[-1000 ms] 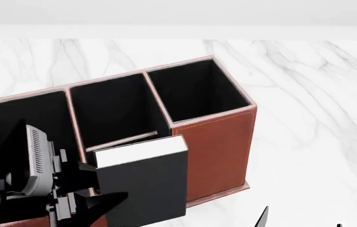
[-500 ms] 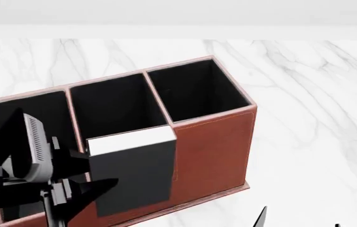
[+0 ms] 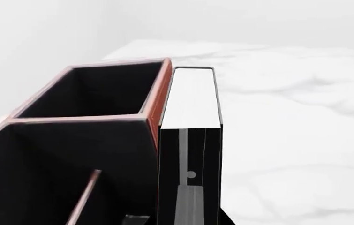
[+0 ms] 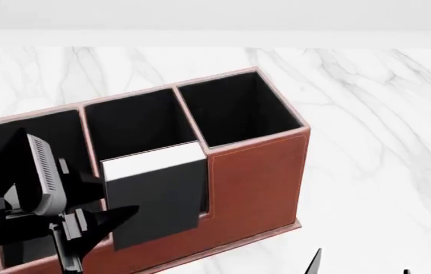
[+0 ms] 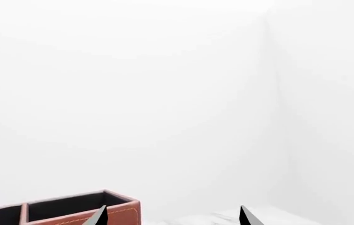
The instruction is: Pick up the book and place it in the back compartment of the caddy.
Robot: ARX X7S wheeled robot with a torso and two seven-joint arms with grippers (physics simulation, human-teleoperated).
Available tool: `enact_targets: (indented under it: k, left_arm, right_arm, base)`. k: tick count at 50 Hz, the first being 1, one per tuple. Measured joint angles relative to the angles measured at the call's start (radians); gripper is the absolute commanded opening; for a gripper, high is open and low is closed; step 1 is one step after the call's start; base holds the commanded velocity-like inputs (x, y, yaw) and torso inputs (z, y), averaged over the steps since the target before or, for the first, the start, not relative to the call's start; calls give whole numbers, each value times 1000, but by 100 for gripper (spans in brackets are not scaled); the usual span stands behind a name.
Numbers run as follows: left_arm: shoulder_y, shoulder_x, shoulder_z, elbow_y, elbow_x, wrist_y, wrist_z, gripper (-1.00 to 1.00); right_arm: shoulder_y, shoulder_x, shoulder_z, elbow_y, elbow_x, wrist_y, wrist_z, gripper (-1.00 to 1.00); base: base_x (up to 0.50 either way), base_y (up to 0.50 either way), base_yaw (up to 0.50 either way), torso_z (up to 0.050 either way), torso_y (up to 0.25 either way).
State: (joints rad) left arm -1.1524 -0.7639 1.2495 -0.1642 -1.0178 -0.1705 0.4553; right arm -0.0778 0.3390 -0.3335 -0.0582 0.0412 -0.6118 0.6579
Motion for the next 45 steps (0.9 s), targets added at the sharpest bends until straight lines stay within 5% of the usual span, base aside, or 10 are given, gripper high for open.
enact_targets:
  k: [45]
  left_arm:
    - [-36, 149, -31, -369, -17, 58, 202, -100]
  right_arm:
    - [6, 5, -10, 4, 1, 0, 6, 100]
  base:
    - [0, 0, 0, 0, 1]
